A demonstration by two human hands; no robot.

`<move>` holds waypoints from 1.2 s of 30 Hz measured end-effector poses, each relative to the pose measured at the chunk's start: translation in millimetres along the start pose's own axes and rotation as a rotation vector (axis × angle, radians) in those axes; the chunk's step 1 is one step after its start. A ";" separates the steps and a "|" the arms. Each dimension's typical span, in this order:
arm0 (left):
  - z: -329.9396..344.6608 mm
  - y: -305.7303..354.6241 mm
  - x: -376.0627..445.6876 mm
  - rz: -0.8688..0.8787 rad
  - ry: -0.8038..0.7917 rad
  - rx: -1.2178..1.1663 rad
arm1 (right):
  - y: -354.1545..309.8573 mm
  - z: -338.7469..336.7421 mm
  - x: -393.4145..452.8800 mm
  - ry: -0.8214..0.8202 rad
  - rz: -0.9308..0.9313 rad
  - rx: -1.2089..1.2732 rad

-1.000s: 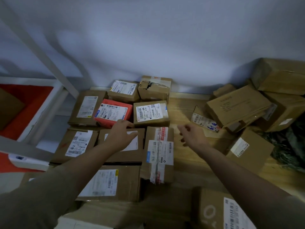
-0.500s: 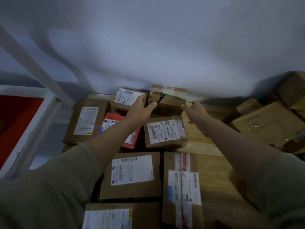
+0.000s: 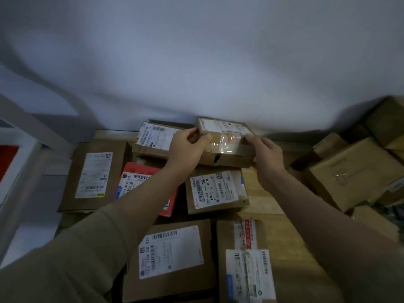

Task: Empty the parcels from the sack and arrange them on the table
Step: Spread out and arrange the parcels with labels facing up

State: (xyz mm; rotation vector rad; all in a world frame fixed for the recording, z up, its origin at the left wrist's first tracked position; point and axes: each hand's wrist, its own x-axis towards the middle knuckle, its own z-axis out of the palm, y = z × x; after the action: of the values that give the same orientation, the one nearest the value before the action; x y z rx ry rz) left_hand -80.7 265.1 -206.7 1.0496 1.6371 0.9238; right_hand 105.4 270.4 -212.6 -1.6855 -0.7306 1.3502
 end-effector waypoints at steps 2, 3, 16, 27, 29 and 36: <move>-3.1 -8.1 -4.9 0.039 0.017 -0.030 | 3.3 -5.3 -5.7 -0.007 -0.048 0.055; -5.4 -10.8 -7.8 0.056 0.025 -0.037 | 3.9 -7.0 -7.8 -0.014 -0.070 0.079; -9.0 -12.7 -21.7 0.025 0.076 0.174 | 17.1 -2.1 -22.8 -0.050 -0.028 -0.363; 76.4 22.0 -92.2 0.287 -0.305 0.524 | 44.3 -144.7 -76.7 0.823 -0.207 -0.193; 88.4 24.1 -109.6 0.295 -0.344 0.556 | 47.6 -166.7 -67.7 0.758 0.102 -0.074; 112.4 22.7 -151.2 0.217 -0.319 0.520 | 42.9 -195.8 -57.6 0.224 0.295 0.492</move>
State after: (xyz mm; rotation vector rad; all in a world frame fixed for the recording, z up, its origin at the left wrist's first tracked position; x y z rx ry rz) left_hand 59.5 143.0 -168.7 1.6627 1.5420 0.4295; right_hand 277.6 152.9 -208.4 -1.5394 -0.0084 1.3690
